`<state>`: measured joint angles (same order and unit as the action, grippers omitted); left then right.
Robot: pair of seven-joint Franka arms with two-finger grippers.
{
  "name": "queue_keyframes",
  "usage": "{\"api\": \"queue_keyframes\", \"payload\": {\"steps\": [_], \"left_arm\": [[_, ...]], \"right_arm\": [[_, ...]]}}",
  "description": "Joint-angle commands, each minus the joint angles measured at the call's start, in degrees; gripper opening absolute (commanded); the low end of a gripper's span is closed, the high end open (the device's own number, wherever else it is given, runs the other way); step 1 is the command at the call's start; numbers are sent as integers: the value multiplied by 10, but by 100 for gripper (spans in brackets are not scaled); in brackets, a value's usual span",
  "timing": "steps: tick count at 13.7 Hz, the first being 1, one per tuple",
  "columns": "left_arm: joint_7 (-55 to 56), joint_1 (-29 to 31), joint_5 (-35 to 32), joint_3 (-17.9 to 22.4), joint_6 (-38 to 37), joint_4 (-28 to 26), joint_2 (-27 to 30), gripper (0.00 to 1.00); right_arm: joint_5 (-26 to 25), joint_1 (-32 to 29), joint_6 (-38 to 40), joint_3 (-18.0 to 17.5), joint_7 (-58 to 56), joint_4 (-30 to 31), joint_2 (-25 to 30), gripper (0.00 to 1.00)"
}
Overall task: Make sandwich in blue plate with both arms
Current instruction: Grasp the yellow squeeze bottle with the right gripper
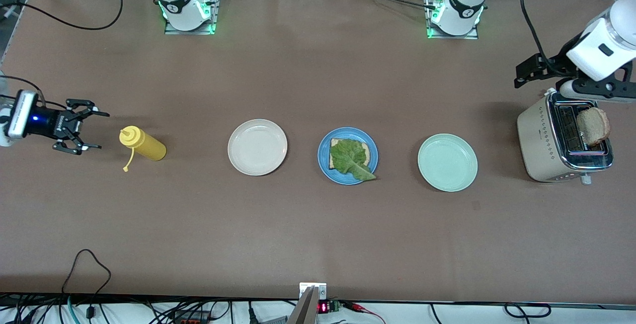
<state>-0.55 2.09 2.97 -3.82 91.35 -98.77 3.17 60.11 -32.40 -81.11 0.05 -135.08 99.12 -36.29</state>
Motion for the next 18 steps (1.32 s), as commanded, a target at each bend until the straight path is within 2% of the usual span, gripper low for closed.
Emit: {"api": "queue_keyframes", "payload": {"steps": [1, 8, 10, 14, 16, 17, 18], "left_arm": [[1, 10, 5, -1, -12, 8, -3, 100], [0, 9, 5, -1, -12, 8, -4, 100], [0, 9, 5, -3, -11, 9, -4, 100], [1, 9, 5, -8, -11, 9, -4, 100], [1, 9, 5, -8, -11, 9, -4, 100], [1, 8, 5, -9, -11, 9, -4, 100], [1, 8, 5, -9, -11, 9, -4, 100]], "right_arm": [[25, -12, 22, -11, -55, -44, -68, 100], [30, -9, 26, -18, -159, -104, -171, 100], [31, -4, 35, -21, -184, -103, -182, 100], [41, 0, 41, -52, -190, -101, -192, 100], [48, 11, 40, -52, -189, -101, -192, 100], [53, 15, 40, -52, -188, -101, -192, 95], [53, 16, 39, -52, -185, -101, -190, 72]]}}
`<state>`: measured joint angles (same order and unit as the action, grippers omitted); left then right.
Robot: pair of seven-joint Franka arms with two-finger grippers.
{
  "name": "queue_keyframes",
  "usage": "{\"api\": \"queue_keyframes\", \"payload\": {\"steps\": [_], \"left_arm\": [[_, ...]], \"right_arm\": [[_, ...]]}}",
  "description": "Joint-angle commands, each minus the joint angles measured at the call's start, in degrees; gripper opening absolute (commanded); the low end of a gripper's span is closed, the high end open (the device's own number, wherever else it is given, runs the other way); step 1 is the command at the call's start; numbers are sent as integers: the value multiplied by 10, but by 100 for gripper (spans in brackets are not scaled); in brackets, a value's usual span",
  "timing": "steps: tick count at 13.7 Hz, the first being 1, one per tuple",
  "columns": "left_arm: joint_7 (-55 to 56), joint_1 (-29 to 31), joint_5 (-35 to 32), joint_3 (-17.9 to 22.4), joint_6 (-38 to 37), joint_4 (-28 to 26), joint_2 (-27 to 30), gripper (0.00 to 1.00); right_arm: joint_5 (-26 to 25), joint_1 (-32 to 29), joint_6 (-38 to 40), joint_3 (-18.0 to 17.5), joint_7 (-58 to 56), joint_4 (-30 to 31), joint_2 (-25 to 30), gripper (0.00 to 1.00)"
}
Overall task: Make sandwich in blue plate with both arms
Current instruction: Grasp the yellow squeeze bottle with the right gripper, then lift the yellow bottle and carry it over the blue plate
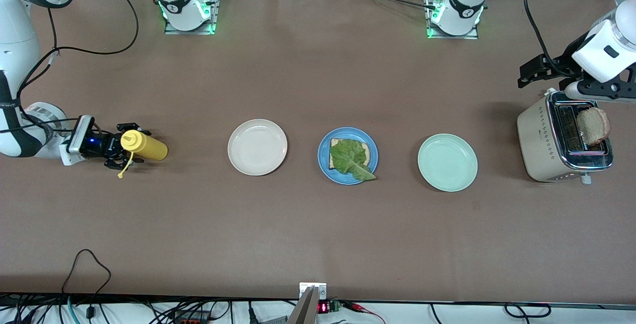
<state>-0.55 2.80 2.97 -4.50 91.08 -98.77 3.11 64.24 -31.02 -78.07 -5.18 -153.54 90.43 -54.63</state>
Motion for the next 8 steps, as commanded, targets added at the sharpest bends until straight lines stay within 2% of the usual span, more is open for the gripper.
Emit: {"api": "queue_keyframes", "payload": {"steps": [1, 2, 3, 8], "left_arm": [[1, 1, 5, -2, -8, 9, -3, 100], [1, 1, 5, -2, -8, 9, -3, 100], [1, 1, 5, -2, -8, 9, -3, 100], [1, 1, 5, -2, -8, 9, -3, 100]], "right_arm": [[12, 3, 6, 0, 3, -14, -6, 50], [12, 3, 6, 0, 5, -14, -5, 37], [12, 4, 4, 0, 9, -14, -3, 33], [17, 50, -42, 0, 84, -14, 16, 30]]}}
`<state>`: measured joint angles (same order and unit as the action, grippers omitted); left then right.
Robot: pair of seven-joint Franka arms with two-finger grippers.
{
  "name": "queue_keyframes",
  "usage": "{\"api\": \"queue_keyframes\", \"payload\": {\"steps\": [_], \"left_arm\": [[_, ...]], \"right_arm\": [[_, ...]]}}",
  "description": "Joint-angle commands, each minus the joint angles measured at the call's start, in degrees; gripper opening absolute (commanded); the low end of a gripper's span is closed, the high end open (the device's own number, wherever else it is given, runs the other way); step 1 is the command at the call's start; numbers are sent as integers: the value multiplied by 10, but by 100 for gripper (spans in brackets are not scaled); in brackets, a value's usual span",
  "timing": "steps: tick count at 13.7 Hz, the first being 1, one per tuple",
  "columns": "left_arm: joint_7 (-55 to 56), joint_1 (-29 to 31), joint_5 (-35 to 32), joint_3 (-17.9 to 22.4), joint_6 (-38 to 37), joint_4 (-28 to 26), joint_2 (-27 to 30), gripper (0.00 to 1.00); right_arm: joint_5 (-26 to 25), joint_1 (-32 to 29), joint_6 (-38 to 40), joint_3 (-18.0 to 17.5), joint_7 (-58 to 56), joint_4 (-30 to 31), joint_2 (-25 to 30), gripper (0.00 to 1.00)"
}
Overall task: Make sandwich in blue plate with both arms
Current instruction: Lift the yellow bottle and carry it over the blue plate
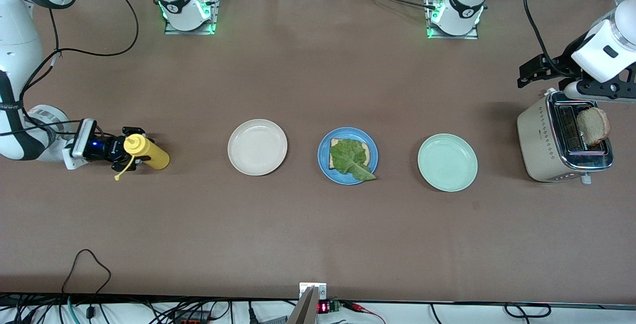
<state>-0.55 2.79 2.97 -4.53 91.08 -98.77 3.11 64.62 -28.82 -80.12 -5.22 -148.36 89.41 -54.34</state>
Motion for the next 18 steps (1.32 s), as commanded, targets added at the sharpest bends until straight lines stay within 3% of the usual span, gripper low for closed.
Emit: {"api": "queue_keyframes", "payload": {"steps": [1, 10, 13, 16, 18], "left_arm": [[1, 1, 5, -2, -8, 9, -3, 100], [1, 1, 5, -2, -8, 9, -3, 100], [1, 1, 5, -2, -8, 9, -3, 100], [1, 1, 5, -2, -8, 9, -3, 100], [0, 1, 5, -2, -8, 9, -3, 100]], "right_arm": [[15, 45, -36, 0, 51, -4, 27, 30], [-5, 254, -267, 18, 253, -20, 127, 30], [-70, 301, -326, 18, 333, -70, 127, 30], [-106, 350, -390, 20, 385, -78, 127, 30], [-163, 396, -449, 22, 436, -78, 127, 30]]}}
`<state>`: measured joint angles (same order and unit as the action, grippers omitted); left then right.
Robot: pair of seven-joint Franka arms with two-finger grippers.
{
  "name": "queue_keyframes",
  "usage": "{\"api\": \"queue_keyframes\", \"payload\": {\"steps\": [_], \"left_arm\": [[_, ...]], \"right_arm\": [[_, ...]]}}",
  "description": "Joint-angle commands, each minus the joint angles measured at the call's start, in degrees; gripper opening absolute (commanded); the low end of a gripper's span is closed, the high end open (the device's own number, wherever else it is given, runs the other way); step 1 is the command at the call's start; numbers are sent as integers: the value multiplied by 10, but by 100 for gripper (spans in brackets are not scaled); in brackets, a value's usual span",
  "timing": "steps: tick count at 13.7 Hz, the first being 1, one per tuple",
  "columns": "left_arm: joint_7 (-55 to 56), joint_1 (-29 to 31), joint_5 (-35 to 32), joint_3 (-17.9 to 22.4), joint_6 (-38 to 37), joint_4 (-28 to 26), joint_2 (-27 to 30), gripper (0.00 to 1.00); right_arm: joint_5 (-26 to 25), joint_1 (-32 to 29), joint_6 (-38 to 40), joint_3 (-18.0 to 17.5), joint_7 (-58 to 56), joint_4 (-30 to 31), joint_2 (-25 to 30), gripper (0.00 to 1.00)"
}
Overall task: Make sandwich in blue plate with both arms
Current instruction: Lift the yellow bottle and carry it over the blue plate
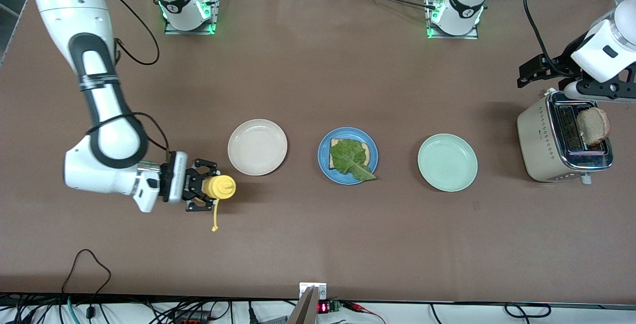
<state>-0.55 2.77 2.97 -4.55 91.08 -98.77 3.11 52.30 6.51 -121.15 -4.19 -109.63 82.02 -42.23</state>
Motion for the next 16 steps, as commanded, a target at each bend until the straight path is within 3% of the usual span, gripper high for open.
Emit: {"api": "queue_keyframes", "payload": {"steps": [1, 6, 11, 16], "left_arm": [[1, 1, 5, -2, -8, 9, -3, 100], [1, 0, 5, -2, -8, 9, -3, 100], [1, 0, 5, -2, -8, 9, -3, 100], [1, 0, 5, -3, -8, 9, -3, 100]], "right_arm": [[-76, 65, -68, 12, 81, -5, 7, 30], [-228, 135, -125, 12, 207, -5, 16, 30], [-434, 193, -123, 12, 406, -29, 16, 31], [-602, 256, -83, 22, 562, -44, 15, 31]]}}
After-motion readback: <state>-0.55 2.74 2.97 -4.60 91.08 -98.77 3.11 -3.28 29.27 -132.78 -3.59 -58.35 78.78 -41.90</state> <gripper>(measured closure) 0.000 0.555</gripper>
